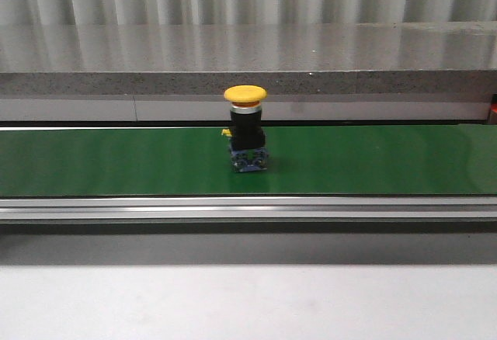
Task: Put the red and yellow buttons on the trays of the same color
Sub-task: 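Carry the red button into the red tray and open the right gripper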
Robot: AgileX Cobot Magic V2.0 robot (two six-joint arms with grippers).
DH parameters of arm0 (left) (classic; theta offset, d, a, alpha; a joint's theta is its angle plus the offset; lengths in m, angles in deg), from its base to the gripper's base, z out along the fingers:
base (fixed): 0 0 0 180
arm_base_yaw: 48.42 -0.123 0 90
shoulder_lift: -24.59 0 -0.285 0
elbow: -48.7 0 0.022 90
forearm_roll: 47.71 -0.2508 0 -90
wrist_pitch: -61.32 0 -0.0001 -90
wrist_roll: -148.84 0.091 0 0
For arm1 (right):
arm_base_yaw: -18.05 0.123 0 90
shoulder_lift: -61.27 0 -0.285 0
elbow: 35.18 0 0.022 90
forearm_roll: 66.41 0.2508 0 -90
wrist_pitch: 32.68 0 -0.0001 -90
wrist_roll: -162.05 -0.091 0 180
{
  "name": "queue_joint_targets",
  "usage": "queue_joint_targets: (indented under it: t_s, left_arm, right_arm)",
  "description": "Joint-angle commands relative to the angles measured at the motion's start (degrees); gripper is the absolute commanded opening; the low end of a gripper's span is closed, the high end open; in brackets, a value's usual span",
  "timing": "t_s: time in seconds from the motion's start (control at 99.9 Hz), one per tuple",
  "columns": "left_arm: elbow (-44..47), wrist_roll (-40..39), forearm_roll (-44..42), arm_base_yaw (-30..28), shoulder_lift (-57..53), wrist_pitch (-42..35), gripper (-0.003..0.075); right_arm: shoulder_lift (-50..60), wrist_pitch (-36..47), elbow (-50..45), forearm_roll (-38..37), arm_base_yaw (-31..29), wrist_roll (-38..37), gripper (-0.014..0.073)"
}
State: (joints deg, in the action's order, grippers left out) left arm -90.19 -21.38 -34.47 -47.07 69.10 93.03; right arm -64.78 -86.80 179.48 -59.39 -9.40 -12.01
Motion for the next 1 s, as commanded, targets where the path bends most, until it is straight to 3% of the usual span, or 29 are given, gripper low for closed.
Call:
queue_joint_targets:
  t_s: [0.0,0.801,0.901,0.991]
  left_arm:
    - [-1.5,0.2,1.1,0.4,0.0,-3.9,-0.002]
    - [-1.5,0.2,1.1,0.4,0.0,-3.9,-0.002]
    - [-1.5,0.2,1.1,0.4,0.0,-3.9,-0.002]
    - [-1.5,0.2,1.1,0.4,0.0,-3.9,-0.002]
  right_arm:
    - [0.1,0.3,5.7,0.2,-0.5,-0.1,0.0122]
    - [-10.1,1.6,8.9,-1.8,-2.9,-0.1,0.0129]
    - [-10.3,1.6,8.9,-1.8,-2.9,-0.1,0.019]
    - [-10.4,1.6,8.9,-1.8,-2.9,-0.1,0.0314]
